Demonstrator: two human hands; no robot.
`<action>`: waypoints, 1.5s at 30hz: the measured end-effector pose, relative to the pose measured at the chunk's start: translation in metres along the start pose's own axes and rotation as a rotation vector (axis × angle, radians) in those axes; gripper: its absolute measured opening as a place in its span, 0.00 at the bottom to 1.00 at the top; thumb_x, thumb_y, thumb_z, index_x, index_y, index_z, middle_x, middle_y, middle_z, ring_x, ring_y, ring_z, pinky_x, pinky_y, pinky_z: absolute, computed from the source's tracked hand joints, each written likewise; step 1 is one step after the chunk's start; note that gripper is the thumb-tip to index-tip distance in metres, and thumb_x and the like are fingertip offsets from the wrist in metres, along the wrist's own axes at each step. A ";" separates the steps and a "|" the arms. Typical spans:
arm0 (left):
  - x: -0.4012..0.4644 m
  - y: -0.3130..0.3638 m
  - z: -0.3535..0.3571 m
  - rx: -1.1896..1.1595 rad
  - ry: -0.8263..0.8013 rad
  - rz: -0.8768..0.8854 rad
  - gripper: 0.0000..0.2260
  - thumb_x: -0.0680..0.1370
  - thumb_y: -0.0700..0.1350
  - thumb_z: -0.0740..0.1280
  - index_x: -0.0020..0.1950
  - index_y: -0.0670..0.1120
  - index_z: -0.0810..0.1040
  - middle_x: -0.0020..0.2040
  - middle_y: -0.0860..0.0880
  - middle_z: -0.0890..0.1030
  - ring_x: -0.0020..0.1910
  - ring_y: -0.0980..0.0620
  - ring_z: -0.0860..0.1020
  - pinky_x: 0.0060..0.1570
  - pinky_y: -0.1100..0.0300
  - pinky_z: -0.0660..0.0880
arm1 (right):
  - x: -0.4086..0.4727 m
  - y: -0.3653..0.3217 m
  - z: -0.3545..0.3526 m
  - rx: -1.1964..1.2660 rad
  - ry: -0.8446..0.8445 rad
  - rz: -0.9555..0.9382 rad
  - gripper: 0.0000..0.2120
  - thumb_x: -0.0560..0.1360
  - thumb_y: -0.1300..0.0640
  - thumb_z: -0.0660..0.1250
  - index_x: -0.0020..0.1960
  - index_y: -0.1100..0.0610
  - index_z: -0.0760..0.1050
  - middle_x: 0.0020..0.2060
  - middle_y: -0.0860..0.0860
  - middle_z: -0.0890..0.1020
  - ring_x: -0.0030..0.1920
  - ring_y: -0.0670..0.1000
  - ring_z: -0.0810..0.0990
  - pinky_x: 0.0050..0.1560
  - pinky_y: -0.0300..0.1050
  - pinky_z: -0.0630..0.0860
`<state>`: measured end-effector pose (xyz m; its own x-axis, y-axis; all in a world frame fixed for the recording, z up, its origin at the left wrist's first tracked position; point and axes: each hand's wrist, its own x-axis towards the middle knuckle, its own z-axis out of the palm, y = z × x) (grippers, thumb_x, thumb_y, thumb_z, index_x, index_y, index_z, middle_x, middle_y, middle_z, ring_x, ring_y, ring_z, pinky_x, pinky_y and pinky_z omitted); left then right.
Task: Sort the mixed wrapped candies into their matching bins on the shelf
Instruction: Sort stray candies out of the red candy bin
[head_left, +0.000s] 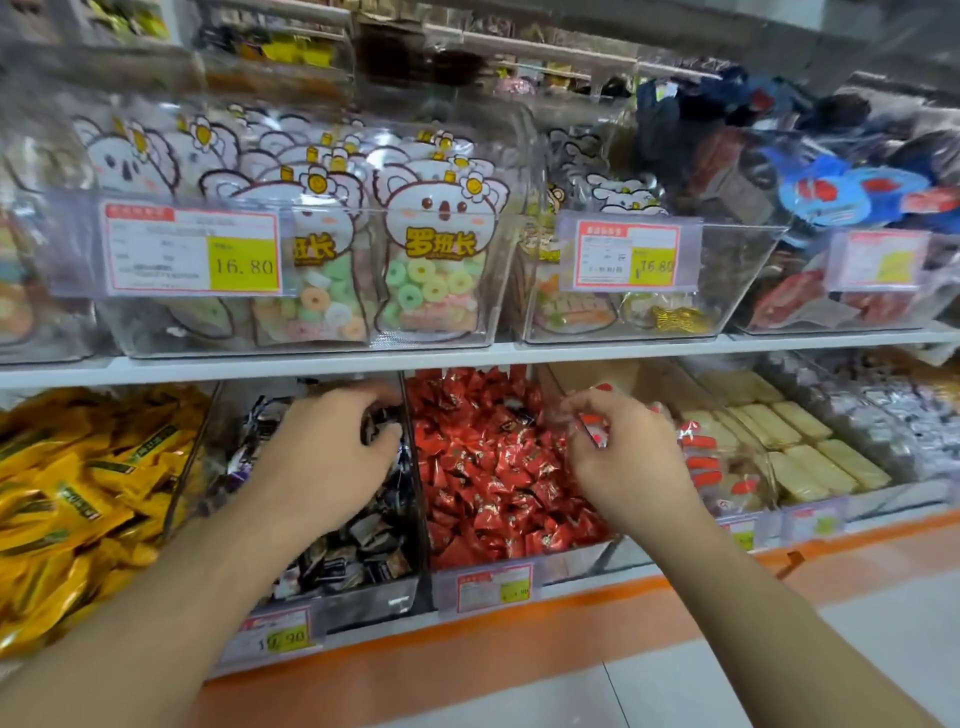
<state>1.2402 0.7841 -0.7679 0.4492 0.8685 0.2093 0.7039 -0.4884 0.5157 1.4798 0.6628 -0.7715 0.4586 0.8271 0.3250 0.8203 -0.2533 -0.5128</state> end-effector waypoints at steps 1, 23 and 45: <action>0.003 0.006 0.005 -0.024 -0.009 0.019 0.13 0.81 0.53 0.68 0.66 0.59 0.78 0.47 0.57 0.83 0.36 0.63 0.80 0.34 0.72 0.69 | -0.001 0.005 -0.001 -0.038 0.008 -0.019 0.12 0.78 0.61 0.68 0.58 0.50 0.83 0.53 0.46 0.85 0.48 0.44 0.79 0.50 0.13 0.55; 0.118 0.071 0.157 0.104 -0.270 0.059 0.21 0.76 0.52 0.76 0.69 0.56 0.80 0.68 0.54 0.80 0.65 0.50 0.78 0.61 0.63 0.72 | 0.015 0.065 0.013 -0.068 -0.088 -0.127 0.13 0.78 0.58 0.66 0.61 0.51 0.77 0.52 0.49 0.81 0.48 0.50 0.81 0.47 0.49 0.83; 0.037 0.049 0.041 -0.249 0.039 -0.145 0.09 0.78 0.58 0.71 0.47 0.53 0.81 0.42 0.59 0.81 0.44 0.57 0.77 0.43 0.61 0.71 | 0.004 0.047 0.013 -0.099 -0.058 -0.125 0.15 0.77 0.61 0.65 0.63 0.57 0.75 0.54 0.55 0.79 0.53 0.56 0.77 0.51 0.53 0.80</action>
<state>1.3141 0.7885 -0.7689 0.3288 0.9328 0.1473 0.6002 -0.3269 0.7300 1.5153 0.6608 -0.8044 0.3332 0.8819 0.3336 0.9005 -0.1928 -0.3898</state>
